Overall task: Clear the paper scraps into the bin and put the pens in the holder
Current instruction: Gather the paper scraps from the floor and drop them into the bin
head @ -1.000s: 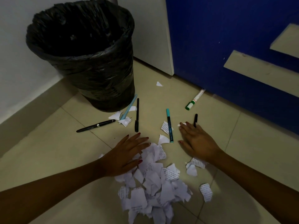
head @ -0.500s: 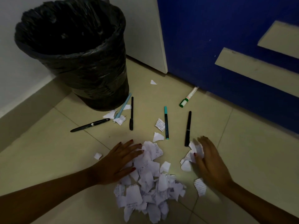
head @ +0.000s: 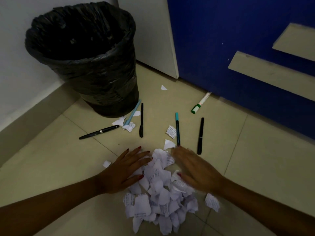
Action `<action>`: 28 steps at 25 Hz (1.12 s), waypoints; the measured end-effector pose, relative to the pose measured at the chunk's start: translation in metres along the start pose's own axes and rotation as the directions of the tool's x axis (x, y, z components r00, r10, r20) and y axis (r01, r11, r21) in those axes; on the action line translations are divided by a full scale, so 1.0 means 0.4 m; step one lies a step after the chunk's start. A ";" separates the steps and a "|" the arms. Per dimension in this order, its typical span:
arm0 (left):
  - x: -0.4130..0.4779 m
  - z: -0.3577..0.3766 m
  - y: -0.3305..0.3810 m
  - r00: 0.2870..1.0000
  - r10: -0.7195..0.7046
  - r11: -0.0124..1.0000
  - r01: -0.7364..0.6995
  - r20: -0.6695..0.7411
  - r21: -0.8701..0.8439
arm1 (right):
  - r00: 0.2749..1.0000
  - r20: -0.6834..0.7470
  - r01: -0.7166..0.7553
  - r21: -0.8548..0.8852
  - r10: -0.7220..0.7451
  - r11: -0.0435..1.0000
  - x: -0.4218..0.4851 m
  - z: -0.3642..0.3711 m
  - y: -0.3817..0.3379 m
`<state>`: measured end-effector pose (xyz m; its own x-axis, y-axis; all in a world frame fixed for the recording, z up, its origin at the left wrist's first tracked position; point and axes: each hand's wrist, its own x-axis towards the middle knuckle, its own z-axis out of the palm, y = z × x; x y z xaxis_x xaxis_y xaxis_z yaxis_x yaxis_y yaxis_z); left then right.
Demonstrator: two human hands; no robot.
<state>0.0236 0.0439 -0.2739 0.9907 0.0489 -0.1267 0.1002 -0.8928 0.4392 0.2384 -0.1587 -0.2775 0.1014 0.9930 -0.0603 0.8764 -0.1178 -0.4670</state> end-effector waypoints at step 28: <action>0.083 0.006 0.024 0.988 0.136 0.990 -0.133 -0.071 0.041 | 0.970 0.235 -0.011 -0.193 0.057 0.981 -0.386 -0.105 0.164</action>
<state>0.0574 0.0359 -0.2760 0.9991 -0.0412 -0.0019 -0.0367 -0.9091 0.4149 0.2999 -0.3196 -0.2620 0.0375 0.9556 -0.2922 0.9497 -0.1251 -0.2873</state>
